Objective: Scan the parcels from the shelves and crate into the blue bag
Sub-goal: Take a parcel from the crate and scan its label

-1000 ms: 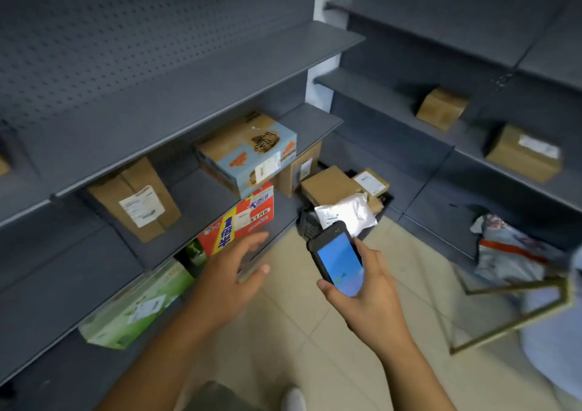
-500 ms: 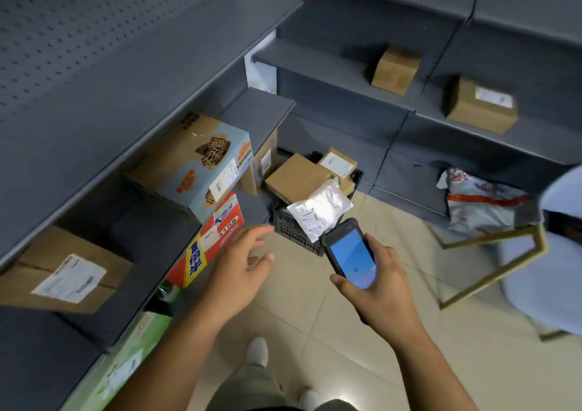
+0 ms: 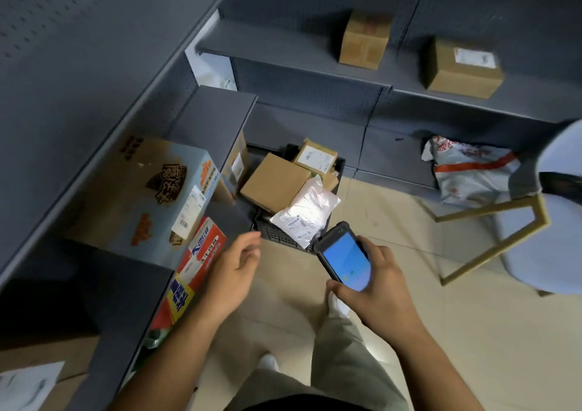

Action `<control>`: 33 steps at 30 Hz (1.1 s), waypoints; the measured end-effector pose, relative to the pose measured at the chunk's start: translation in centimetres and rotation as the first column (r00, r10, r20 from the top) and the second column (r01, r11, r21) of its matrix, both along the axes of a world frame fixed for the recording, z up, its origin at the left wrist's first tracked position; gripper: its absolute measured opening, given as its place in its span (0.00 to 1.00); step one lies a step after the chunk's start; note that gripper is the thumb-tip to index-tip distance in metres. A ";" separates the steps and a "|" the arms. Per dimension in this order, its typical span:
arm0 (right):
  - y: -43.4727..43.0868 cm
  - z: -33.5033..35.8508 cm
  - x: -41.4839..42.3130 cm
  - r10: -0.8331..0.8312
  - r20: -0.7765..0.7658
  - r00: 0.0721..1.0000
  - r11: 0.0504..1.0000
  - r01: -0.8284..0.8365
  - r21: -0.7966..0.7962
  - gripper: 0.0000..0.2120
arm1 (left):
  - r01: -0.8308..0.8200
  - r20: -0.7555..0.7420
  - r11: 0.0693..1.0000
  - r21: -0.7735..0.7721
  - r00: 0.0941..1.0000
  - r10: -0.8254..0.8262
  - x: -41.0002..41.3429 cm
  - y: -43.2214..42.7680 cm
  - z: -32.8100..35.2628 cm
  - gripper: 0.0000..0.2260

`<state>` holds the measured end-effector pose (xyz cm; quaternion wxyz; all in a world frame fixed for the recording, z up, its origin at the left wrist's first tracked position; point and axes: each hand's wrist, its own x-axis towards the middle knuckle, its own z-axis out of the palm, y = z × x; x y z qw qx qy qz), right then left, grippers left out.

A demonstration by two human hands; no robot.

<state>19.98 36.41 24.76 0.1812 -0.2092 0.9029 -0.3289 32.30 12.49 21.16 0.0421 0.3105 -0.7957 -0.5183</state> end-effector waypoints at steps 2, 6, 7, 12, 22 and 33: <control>-0.6 -0.3 -3.3 0.021 0.000 1.000 1.000 -0.021 -0.019 0.42 | -0.004 0.031 1.000 -0.030 0.999 0.005 -2.9 -0.3 -0.3 0.16; -1.4 -1.0 -10.3 0.027 0.009 1.000 0.998 -0.027 -0.062 0.41 | -0.025 0.114 0.999 -0.041 0.993 0.029 -7.9 -0.4 -0.5 0.17; -1.6 -1.3 -12.0 0.035 0.016 0.999 0.998 -0.034 -0.060 0.41 | -0.034 0.139 0.999 -0.039 0.989 0.039 -8.9 -0.4 -0.6 0.18; -3.1 -3.6 -19.3 0.085 0.047 0.995 0.996 -0.084 -0.013 0.42 | -0.100 0.180 0.993 -0.055 0.978 0.108 -13.0 -0.4 -1.4 0.19; -6.8 -12.6 -25.0 0.092 0.058 0.994 0.987 -0.099 0.123 0.43 | 0.067 0.452 0.995 -0.079 0.892 -0.025 -20.5 -3.4 -10.1 0.25; -11.4 -26.3 -25.5 -0.120 0.109 0.987 0.987 0.108 0.117 0.46 | 0.176 0.608 0.984 -0.040 0.785 -0.116 -25.2 -13.2 -27.9 0.29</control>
